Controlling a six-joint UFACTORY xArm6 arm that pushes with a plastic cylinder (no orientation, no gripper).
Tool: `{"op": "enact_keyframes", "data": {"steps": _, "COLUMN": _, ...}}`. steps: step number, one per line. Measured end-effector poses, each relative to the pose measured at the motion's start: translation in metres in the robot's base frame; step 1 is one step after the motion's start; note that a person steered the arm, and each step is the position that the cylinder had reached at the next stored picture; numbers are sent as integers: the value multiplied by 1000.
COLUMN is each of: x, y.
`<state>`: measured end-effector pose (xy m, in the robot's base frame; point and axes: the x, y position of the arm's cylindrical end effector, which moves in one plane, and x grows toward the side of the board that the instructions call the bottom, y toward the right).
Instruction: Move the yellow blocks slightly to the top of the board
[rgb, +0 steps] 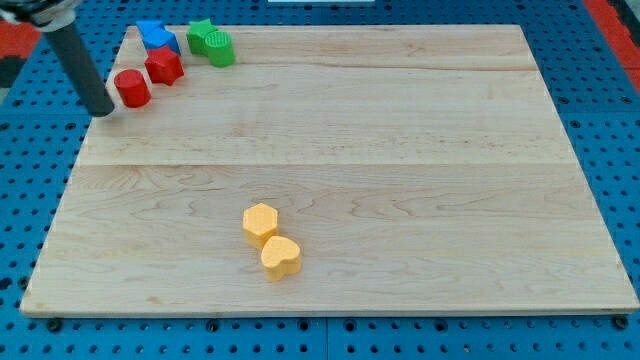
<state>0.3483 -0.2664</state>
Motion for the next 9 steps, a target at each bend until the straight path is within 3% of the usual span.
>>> {"op": "enact_keyframes", "data": {"steps": 1, "x": -6, "y": 14}}
{"op": "enact_keyframes", "data": {"steps": 2, "x": 21, "y": 33}}
{"op": "enact_keyframes", "data": {"steps": 3, "x": 83, "y": 44}}
{"op": "enact_keyframes", "data": {"steps": 4, "x": 182, "y": 15}}
{"op": "enact_keyframes", "data": {"steps": 5, "x": 268, "y": 85}}
{"op": "enact_keyframes", "data": {"steps": 6, "x": 270, "y": 114}}
{"op": "enact_keyframes", "data": {"steps": 8, "x": 270, "y": 247}}
{"op": "enact_keyframes", "data": {"steps": 9, "x": 239, "y": 220}}
